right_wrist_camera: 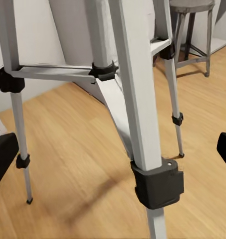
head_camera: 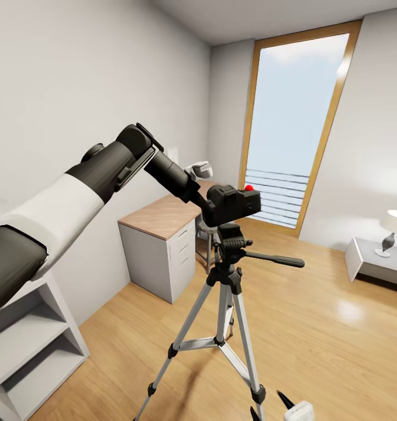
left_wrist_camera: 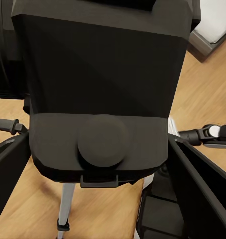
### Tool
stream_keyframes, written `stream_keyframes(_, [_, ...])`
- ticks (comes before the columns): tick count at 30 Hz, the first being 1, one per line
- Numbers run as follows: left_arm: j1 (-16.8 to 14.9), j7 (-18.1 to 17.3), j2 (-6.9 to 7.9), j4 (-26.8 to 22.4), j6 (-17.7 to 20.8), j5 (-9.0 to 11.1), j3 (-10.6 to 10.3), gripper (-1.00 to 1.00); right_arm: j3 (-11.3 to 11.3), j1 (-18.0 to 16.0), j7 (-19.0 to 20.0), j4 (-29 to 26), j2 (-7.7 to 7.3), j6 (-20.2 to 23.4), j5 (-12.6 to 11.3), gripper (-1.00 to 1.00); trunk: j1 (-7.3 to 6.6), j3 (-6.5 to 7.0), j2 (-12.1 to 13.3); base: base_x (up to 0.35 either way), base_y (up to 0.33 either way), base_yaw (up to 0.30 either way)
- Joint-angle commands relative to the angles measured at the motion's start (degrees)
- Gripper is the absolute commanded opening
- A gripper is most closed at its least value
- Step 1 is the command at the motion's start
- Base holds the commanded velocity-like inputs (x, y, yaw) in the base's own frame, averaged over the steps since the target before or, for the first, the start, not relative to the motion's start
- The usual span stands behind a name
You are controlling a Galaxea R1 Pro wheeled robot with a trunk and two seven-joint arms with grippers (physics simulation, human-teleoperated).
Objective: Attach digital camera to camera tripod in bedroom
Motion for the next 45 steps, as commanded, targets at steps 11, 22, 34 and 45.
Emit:
stream_keyframes(11, [0.0, -0.2, 0.06, 0.0, 0.6, 0.1, -0.2, -1.0, 0.0, -1.3, 0.3, -3.9, 0.91, 6.1, -0.3, 1.0, 0.04, -0.14, -0.1, 0.0, 0.0, 0.0])
stream_keyframes(22, [0.0, -0.2, -0.29, 0.0, 0.6, 0.1, -0.2, -1.0, 0.2, -6.3, 0.2, -4.7, 2.23, 12.1, -0.3, 1.0, 0.04, -0.14, -0.1, 0.0, 0.0, 0.0])
stream_keyframes(34, [0.0, -0.1, -0.44, 0.0, 0.6, 0.1, -0.2, -1.0, 2.4, -11.6, -2.3, -4.7, 2.65, 17.8, -0.2, 1.0, 0.04, -0.14, -0.1, 0.0, 0.0, 0.0])
stream_keyframes(45, [0.0, -0.1, -0.76, 0.0, 0.6, 0.1, -0.2, -1.0, 4.3, -15.3, -3.0, -4.8, 3.59, 22.0, 1.6, 1.0, 0.04, -0.14, -0.1, 0.0, 0.0, 0.0])
